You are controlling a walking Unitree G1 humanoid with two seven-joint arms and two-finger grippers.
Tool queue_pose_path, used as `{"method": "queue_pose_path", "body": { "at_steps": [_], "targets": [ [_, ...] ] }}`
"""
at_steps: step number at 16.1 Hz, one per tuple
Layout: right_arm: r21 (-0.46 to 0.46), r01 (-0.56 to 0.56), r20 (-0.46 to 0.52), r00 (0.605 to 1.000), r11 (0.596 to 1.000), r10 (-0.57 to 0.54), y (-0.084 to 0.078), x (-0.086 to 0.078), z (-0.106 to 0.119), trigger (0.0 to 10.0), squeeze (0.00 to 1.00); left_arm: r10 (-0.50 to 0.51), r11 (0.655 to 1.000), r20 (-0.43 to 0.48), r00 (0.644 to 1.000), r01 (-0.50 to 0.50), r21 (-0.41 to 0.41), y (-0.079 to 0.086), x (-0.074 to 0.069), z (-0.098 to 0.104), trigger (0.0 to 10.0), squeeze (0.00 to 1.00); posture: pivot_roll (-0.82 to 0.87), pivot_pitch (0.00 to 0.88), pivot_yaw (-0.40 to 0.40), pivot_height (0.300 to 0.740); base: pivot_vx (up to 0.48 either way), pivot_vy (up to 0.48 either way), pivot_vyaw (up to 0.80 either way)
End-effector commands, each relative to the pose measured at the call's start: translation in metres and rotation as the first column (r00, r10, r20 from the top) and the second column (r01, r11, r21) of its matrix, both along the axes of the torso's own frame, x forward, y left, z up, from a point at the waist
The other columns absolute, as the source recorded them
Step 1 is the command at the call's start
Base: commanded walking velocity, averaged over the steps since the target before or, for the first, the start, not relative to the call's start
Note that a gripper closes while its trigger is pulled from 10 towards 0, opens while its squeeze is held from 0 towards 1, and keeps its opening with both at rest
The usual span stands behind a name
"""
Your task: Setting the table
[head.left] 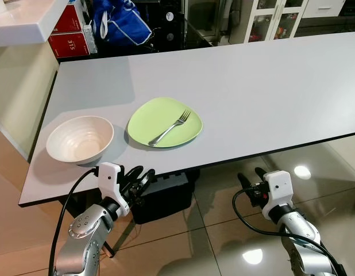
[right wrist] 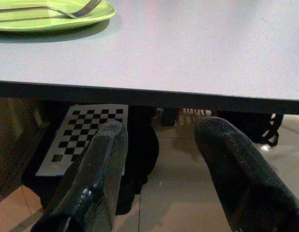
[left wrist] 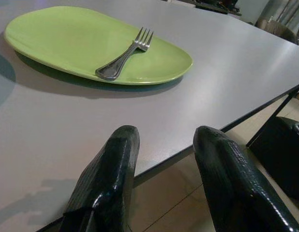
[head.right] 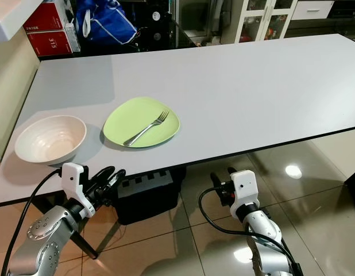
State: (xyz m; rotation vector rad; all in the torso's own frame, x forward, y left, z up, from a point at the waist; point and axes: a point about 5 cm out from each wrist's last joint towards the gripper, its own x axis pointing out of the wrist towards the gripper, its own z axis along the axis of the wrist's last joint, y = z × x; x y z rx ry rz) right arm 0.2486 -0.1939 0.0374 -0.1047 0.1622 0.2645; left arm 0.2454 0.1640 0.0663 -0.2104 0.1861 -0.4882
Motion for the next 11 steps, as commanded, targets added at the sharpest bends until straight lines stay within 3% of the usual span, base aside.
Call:
{"method": "queue_pose_path", "body": {
  "at_steps": [1, 6, 7, 8, 11],
  "targets": [
    [0.001, 0.008, 0.007, 1.000, 1.000, -0.008, -0.003, 0.000, 0.001, 10.0, 0.00, -0.016, 1.000, 0.006, 1.000, 0.016, 0.003, -0.002, -0.001, 0.002, 10.0, 0.00, 0.01, 0.000, 0.027, 0.740, 0.000, 0.000, 0.00],
    [0.001, 0.008, 0.007, 1.000, 1.000, -0.008, -0.003, 0.000, 0.001, 10.0, 0.00, -0.016, 1.000, 0.006, 1.000, 0.016, 0.003, -0.002, -0.001, 0.002, 10.0, 0.00, 0.01, 0.000, 0.027, 0.740, 0.000, 0.000, 0.00],
    [0.053, -0.022, -0.074, 0.997, 0.998, 0.026, -0.006, -0.007, -0.027, 10.0, 0.00, 0.071, 0.997, 0.035, 0.997, -0.072, 0.034, -0.003, 0.002, 0.006, 10.0, 0.00, 0.02, 0.000, 0.025, 0.740, 0.000, 0.000, 0.00],
    [0.076, -0.032, -0.105, 0.994, 0.997, 0.040, -0.006, -0.010, -0.036, 10.0, 0.00, 0.114, 0.992, 0.043, 0.993, -0.116, 0.041, -0.003, 0.004, 0.006, 10.0, 0.00, 0.02, 0.000, 0.024, 0.740, 0.000, 0.000, 0.00],
    [0.075, -0.031, -0.092, 0.995, 0.997, 0.038, -0.005, -0.003, -0.031, 10.0, 0.00, 0.119, 0.992, 0.042, 0.992, -0.121, 0.042, -0.004, 0.004, 0.005, 10.0, 0.00, 0.03, 0.000, 0.015, 0.740, 0.000, 0.000, 0.00]
  ]
}}
